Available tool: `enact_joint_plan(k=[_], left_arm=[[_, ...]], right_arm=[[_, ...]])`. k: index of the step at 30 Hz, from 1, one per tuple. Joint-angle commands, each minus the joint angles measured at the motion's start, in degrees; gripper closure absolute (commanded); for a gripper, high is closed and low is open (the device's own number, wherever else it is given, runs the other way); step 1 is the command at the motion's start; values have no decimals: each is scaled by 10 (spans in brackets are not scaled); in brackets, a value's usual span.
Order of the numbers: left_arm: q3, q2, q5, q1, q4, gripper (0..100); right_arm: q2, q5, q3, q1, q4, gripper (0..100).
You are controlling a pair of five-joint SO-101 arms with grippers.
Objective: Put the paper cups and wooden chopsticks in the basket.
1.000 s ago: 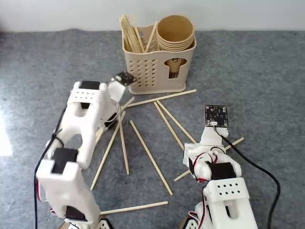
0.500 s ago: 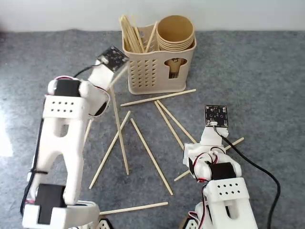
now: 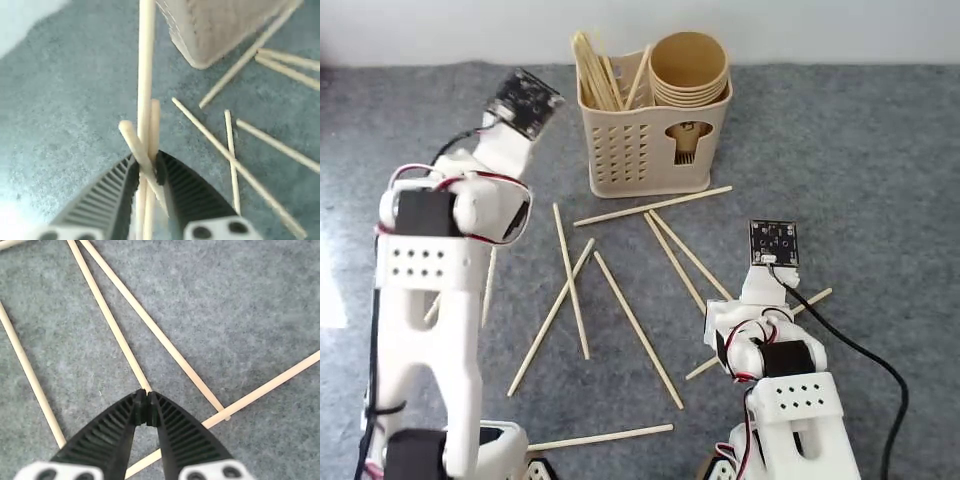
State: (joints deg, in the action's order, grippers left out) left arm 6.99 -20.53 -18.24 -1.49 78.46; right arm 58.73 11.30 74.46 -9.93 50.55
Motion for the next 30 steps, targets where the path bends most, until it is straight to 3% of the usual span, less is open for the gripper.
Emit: enact_joint_plan(k=[1,7,13,18,30], left_arm=[[-34,-50,62,1,-49,986],[-34,-68,162,1,-131,987],[-36,-69,217,10,-134,987],[-93,-69,316,13,-142,987],[-107,-50,555,25,-420,987]], right_arm=[[7,-5,-4,-3,-8,991],[6,-5,-4,-3,-8,991],[6,-5,-4,-3,-8,991],[6,-5,-4,-3,-8,991],[6,-5,-4,-3,-8,991]])
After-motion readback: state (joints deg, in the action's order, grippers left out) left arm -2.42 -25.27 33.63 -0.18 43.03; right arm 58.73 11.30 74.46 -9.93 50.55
